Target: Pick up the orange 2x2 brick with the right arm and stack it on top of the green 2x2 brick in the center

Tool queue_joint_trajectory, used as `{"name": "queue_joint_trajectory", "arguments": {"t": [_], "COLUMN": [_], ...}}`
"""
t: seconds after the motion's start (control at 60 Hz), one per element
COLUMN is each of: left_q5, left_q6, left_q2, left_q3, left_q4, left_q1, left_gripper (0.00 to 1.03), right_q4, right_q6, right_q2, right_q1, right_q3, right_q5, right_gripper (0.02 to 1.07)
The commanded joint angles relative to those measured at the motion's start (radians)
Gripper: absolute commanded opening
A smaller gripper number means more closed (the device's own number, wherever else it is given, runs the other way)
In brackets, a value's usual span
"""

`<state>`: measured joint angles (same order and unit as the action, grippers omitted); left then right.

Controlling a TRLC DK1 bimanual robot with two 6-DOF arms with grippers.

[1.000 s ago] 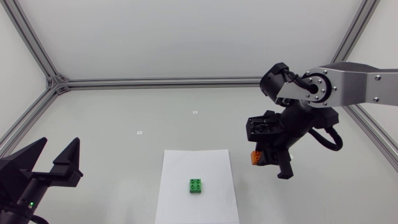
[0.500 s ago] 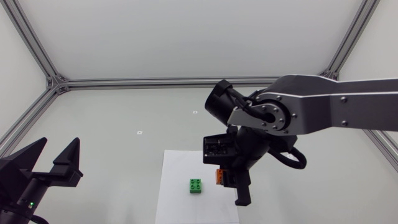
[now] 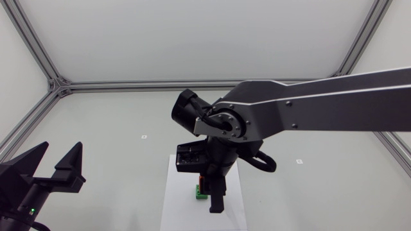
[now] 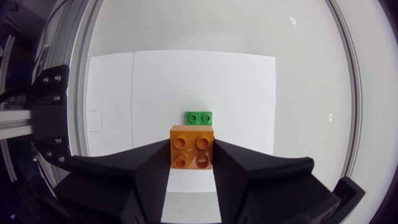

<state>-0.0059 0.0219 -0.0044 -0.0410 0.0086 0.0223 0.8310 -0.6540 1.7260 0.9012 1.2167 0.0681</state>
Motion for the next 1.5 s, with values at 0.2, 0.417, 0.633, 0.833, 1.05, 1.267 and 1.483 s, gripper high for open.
{"name": "queue_joint_trajectory", "arguments": {"t": [0.2,0.417,0.633,0.833,1.05,1.267,1.483], "left_q5": [0.004,0.004,0.004,0.004,0.004,0.004,0.004], "left_q6": [-0.013,-0.013,-0.013,-0.013,-0.013,-0.013,-0.013], "left_q2": [-0.008,-0.008,-0.008,-0.008,-0.008,-0.008,-0.008], "left_q3": [0.041,0.041,0.041,0.041,0.041,0.041,0.041], "left_q4": [-0.015,-0.015,-0.015,-0.015,-0.015,-0.015,-0.015], "left_q1": [-0.002,-0.004,-0.002,-0.004,-0.004,-0.004,-0.004], "left_gripper": [0.99,0.99,0.99,0.99,0.99,0.99,0.99], "right_q4": [0.003,-0.007,-0.033,-0.05,-0.069,-0.078,-0.093], "right_q6": [0.008,0.004,0.001,-0.003,-0.006,-0.007,-0.015], "right_q2": [0.096,0.109,0.126,0.135,0.145,0.15,0.158], "right_q1": [0.01,0.007,0.004,0.001,0.001,-0.001,-0.004], "right_q3": [0.06,0.05,0.035,0.02,0.004,-0.003,-0.017], "right_q5": [-0.022,-0.022,-0.022,-0.022,-0.022,-0.022,-0.024], "right_gripper": [0.24,0.24,0.24,0.24,0.24,0.24,0.24]}}
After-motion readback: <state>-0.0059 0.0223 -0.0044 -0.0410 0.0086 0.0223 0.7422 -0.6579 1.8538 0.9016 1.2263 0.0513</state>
